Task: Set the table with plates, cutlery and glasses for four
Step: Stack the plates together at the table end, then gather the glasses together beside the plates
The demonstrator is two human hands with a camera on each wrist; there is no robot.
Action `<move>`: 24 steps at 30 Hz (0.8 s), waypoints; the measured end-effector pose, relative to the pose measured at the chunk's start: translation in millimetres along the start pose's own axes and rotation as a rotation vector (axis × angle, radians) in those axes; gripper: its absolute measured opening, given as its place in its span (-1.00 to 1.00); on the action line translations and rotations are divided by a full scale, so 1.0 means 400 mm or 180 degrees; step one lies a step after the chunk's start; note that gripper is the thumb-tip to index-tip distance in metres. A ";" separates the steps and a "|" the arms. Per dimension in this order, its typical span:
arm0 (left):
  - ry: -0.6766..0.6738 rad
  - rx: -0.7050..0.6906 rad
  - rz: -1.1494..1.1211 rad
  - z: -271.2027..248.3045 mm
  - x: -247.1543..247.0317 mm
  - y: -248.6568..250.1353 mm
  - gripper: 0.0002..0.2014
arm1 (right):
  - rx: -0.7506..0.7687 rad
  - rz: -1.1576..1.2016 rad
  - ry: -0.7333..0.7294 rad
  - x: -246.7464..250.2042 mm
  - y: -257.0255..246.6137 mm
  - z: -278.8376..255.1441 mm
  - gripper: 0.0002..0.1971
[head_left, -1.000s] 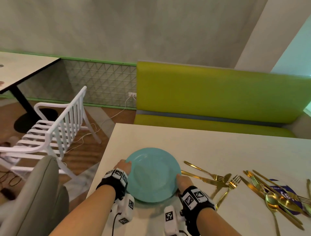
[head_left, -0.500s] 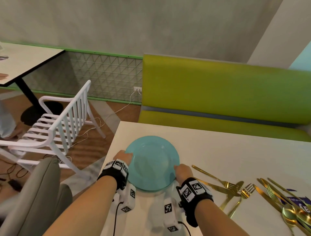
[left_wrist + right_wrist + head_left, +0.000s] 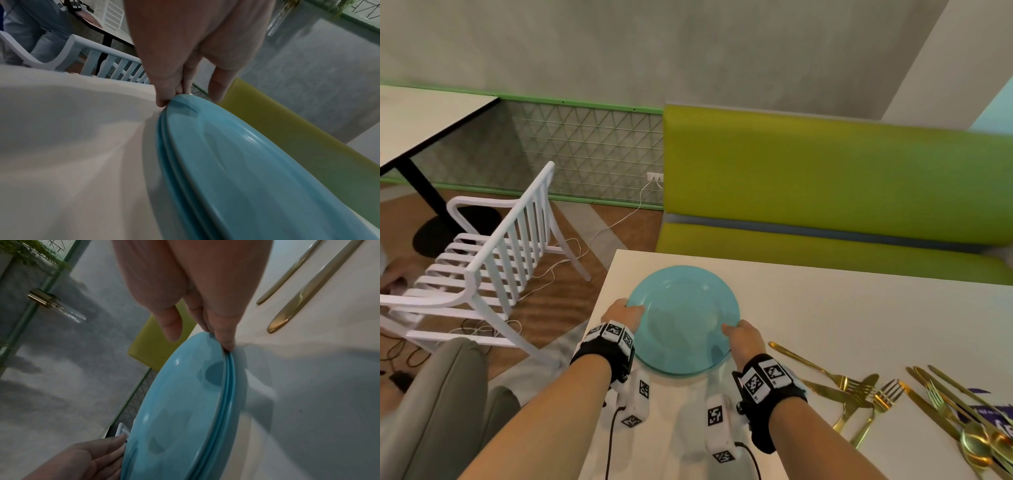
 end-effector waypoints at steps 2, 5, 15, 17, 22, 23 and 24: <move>-0.0006 -0.0024 -0.0033 -0.002 0.002 0.003 -0.63 | 0.0008 0.0114 -0.0026 -0.002 -0.003 0.000 -0.83; -0.0019 -0.0067 -0.0063 -0.005 0.004 0.006 -0.62 | 0.0024 0.0220 -0.0076 -0.006 -0.007 -0.001 -0.88; 0.0317 0.0147 -0.0609 -0.030 0.010 0.015 -0.34 | -0.0057 0.0075 -0.0118 -0.005 -0.022 -0.012 -0.67; 0.0541 0.0187 -0.0736 -0.048 0.013 0.030 -0.30 | -0.0088 -0.0104 -0.0075 0.012 -0.030 -0.028 -0.53; 0.1043 0.0091 -0.0713 -0.105 0.018 0.101 -0.39 | -0.0083 -0.0441 0.0057 0.088 -0.051 -0.082 -0.42; 0.1062 0.0042 -0.0680 -0.113 0.011 0.117 -0.41 | -0.0158 -0.0334 0.0051 0.111 -0.048 -0.098 -0.47; 0.1071 -0.0041 -0.0668 -0.123 0.001 0.136 -0.42 | -0.0166 -0.0243 0.0044 0.136 -0.043 -0.114 -0.52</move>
Point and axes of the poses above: each hand's wrist, its own z-axis towards the middle knuckle, its own x-axis out of the back of the hand, y = z × x, the point moved 6 cm from there along z, towards the middle knuckle, and after that the axes turned 12 degrees about -x, right-handed, at the moved point
